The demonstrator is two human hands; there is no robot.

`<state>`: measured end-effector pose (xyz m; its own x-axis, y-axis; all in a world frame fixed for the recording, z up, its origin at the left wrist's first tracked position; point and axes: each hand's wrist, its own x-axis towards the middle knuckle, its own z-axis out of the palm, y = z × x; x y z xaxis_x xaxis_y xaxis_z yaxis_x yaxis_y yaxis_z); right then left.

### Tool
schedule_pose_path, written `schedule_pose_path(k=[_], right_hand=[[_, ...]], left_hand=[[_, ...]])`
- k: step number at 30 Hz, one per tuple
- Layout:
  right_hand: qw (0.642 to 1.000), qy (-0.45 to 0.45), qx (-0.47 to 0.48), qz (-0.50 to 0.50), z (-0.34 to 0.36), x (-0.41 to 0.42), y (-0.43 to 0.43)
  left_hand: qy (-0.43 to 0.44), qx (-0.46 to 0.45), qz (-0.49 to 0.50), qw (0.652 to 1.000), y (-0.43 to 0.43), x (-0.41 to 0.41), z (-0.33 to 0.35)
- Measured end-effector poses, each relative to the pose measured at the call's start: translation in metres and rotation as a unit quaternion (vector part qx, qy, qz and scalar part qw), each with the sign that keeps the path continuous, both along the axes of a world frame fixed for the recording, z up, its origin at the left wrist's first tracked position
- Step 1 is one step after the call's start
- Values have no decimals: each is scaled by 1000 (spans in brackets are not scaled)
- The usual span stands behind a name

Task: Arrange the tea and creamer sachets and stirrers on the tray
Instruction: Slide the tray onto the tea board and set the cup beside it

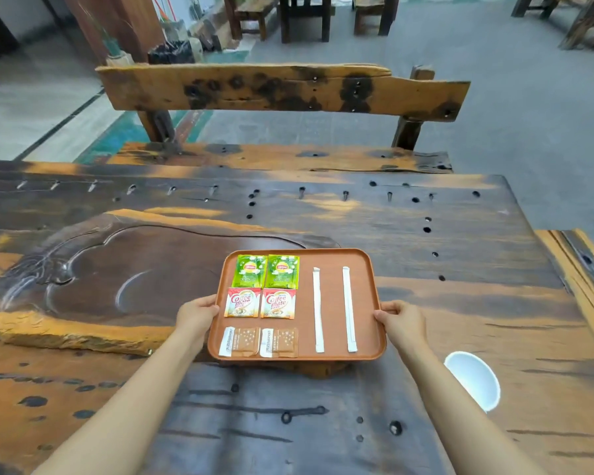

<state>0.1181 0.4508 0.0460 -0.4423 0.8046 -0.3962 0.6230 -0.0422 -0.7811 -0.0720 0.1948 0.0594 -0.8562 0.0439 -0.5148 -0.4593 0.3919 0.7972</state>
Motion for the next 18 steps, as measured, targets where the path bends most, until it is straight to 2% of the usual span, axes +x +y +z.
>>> schedule_pose_path(k=[10, 18], right_hand=[[999, -41, 15, 0, -29, -101, 22], [997, -64, 48, -7, -53, -123, 17]], left_hand=[[-7, -34, -8, 999, 35, -109, -37], [13, -76, -36, 996, 28, -145, -64]])
